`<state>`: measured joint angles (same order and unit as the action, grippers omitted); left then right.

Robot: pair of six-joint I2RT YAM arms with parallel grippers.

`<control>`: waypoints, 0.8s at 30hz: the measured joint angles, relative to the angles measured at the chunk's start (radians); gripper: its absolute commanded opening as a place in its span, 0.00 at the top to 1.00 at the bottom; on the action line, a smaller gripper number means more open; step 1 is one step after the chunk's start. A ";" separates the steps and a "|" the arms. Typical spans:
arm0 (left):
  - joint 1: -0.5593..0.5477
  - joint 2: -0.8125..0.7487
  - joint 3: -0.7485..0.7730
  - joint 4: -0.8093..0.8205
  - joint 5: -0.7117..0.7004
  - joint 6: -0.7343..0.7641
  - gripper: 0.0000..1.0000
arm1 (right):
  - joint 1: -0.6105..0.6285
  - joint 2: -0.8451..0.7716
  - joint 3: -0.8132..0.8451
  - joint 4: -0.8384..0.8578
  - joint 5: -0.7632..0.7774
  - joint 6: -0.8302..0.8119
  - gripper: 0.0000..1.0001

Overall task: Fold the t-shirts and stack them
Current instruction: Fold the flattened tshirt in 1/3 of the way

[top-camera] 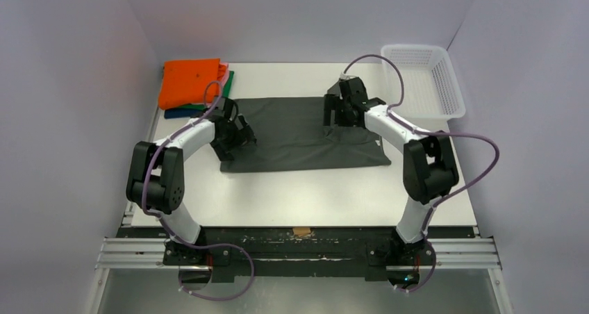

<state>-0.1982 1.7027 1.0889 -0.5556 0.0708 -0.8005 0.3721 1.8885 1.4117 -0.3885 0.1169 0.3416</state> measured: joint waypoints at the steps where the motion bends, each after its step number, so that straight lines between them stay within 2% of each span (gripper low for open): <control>1: -0.005 -0.004 0.000 0.006 0.001 0.000 0.00 | 0.005 -0.047 -0.045 0.006 -0.004 0.008 0.09; 5: -0.022 -0.006 0.000 0.040 0.021 -0.002 0.00 | 0.044 -0.134 -0.140 0.045 -0.015 0.038 0.08; 14: -0.032 0.043 -0.007 0.086 0.056 -0.019 0.00 | 0.098 -0.097 -0.315 0.100 -0.048 0.108 0.09; 24: -0.104 -0.090 -0.176 0.188 0.034 -0.046 0.00 | 0.097 -0.275 -0.541 0.196 -0.068 0.134 0.09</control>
<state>-0.3019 1.6131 0.9127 -0.3679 0.1051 -0.8463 0.4694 1.6131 0.8707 -0.1925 0.0486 0.4755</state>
